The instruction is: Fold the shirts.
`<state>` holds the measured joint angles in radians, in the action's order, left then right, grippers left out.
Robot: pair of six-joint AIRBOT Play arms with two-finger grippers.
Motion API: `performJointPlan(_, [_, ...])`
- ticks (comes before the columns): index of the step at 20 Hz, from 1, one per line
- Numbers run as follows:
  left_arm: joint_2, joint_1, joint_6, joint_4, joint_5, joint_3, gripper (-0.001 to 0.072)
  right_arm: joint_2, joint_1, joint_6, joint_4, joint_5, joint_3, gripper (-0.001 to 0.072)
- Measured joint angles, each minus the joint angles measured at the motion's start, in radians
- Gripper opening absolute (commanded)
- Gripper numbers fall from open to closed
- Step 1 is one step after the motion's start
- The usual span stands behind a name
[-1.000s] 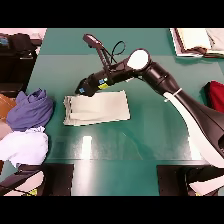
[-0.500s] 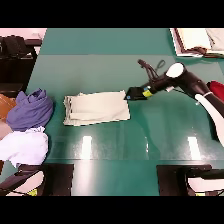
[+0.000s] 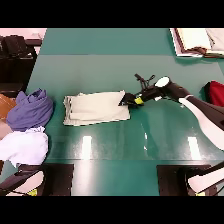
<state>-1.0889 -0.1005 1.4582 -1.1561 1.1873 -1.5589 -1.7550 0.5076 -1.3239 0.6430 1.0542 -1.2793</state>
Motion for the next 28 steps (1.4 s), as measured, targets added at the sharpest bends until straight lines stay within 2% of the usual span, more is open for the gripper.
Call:
performJointPlan(2, [0.0,0.0,0.0,0.026,0.0,0.0,0.0028,-0.045,0.038,0.0,-0.008,-0.013,-0.066,0.0077])
performJointPlan(3, [0.0,0.005,0.0,0.037,0.0,0.0,0.0028,-0.06,0.053,0.0,-0.011,-0.014,-0.095,0.0049])
performJointPlan(5, [0.0,0.034,-0.006,0.055,-0.004,0.0,0.0028,-0.076,0.072,0.003,-0.011,-0.02,-0.144,0.0048])
performJointPlan(6, [0.0,0.055,-0.009,0.061,-0.008,0.0,0.0029,-0.074,0.072,0.006,-0.011,-0.026,-0.161,0.0016])
performJointPlan(12, [0.0,0.237,-0.016,0.077,-0.075,0.0,0.0029,0.062,-0.08,0.002,0.092,-0.042,-0.19,0.0017])
performJointPlan(20, [0.0,0.376,-0.019,0.085,-0.113,0.0,0.0029,0.329,-0.634,-0.02,0.248,-0.012,-0.156,0.0017])
performJointPlan(25, [0.0,0.39,-0.007,0.091,-0.126,0.0,0.0029,0.381,-0.981,-0.021,0.265,-0.011,-0.153,0.0017])
performJointPlan(28, [0.0,0.392,0.004,0.092,-0.129,0.0,0.0029,0.389,-1.099,-0.022,0.265,-0.05,-0.155,0.0017])
